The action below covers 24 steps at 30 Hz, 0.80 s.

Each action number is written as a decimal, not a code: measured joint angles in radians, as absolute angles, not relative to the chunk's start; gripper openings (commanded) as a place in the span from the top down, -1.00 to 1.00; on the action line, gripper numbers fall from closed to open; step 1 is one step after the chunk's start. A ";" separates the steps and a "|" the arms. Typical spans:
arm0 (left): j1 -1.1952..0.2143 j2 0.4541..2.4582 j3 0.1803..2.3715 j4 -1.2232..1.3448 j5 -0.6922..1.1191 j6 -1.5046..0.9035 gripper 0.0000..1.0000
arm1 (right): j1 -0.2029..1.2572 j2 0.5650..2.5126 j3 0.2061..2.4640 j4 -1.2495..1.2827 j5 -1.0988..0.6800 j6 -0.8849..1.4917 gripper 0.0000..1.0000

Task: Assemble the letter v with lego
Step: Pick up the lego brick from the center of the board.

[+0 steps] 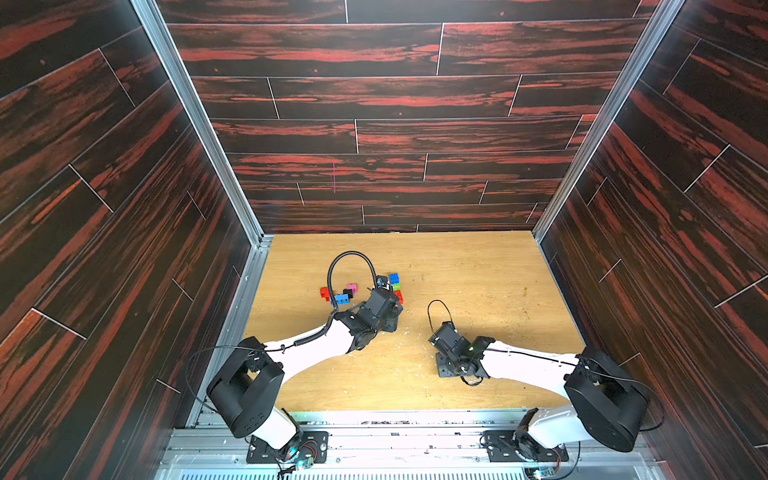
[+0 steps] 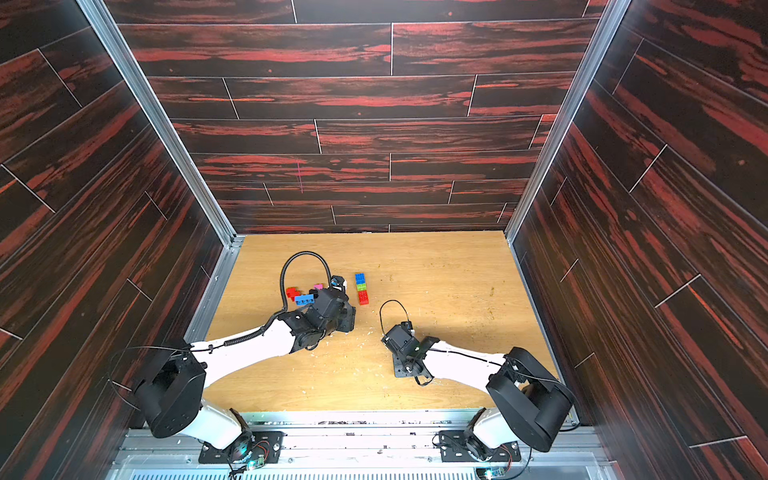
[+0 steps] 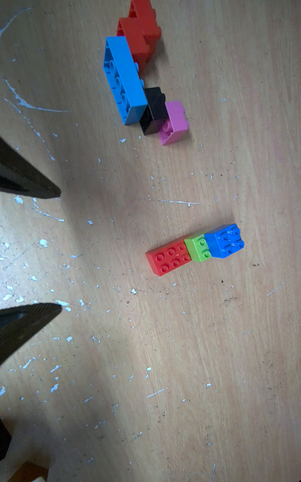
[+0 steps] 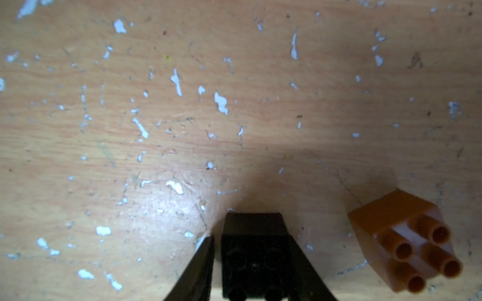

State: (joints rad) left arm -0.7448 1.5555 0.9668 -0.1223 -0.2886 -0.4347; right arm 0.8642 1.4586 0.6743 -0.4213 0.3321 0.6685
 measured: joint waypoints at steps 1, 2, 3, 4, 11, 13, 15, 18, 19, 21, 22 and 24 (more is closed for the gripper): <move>-0.745 1.555 0.966 -0.123 -0.289 -0.435 -0.32 | 0.864 1.459 0.674 -0.422 0.332 0.669 0.15; -0.745 1.555 0.965 -0.123 -0.289 -0.436 -0.32 | 0.864 1.459 0.674 -0.422 0.332 0.669 0.17; -0.745 1.555 0.965 -0.123 -0.289 -0.437 -0.32 | 0.864 1.458 0.674 -0.422 0.332 0.669 0.24; -0.745 1.555 0.965 -0.122 -0.289 -0.438 -0.32 | 0.864 1.458 0.674 -0.422 0.332 0.668 0.31; -0.745 1.555 0.963 -0.122 -0.289 -0.443 -0.32 | 0.866 1.450 0.674 -0.443 0.336 0.666 0.43; -0.745 1.555 0.961 -0.119 -0.289 -0.445 -0.32 | 0.866 1.443 0.674 -0.464 0.342 0.667 0.44; -0.745 1.555 0.954 -0.118 -0.289 -0.445 -0.32 | 0.866 1.433 0.674 -0.490 0.353 0.669 0.44; -0.745 1.555 0.943 -0.117 -0.287 -0.445 -0.32 | 0.866 1.399 0.675 -0.545 0.376 0.673 0.44; -0.745 1.553 0.939 -0.113 -0.287 -0.445 -0.32 | 0.865 1.382 0.679 -0.570 0.387 0.674 0.43; -0.745 1.547 0.931 -0.110 -0.284 -0.445 -0.32 | 0.862 1.351 0.692 -0.615 0.406 0.677 0.43; -0.745 1.544 0.929 -0.110 -0.280 -0.445 -0.32 | 0.857 1.338 0.699 -0.632 0.411 0.680 0.43; -0.745 1.538 0.929 -0.103 -0.275 -0.445 -0.32 | 0.842 1.317 0.711 -0.658 0.419 0.685 0.43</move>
State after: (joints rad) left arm -0.7448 1.5383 0.9295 -0.1032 -0.2749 -0.4454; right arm 0.8425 1.3167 0.7109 -0.6582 0.4187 0.6853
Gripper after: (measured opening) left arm 0.658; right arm 0.341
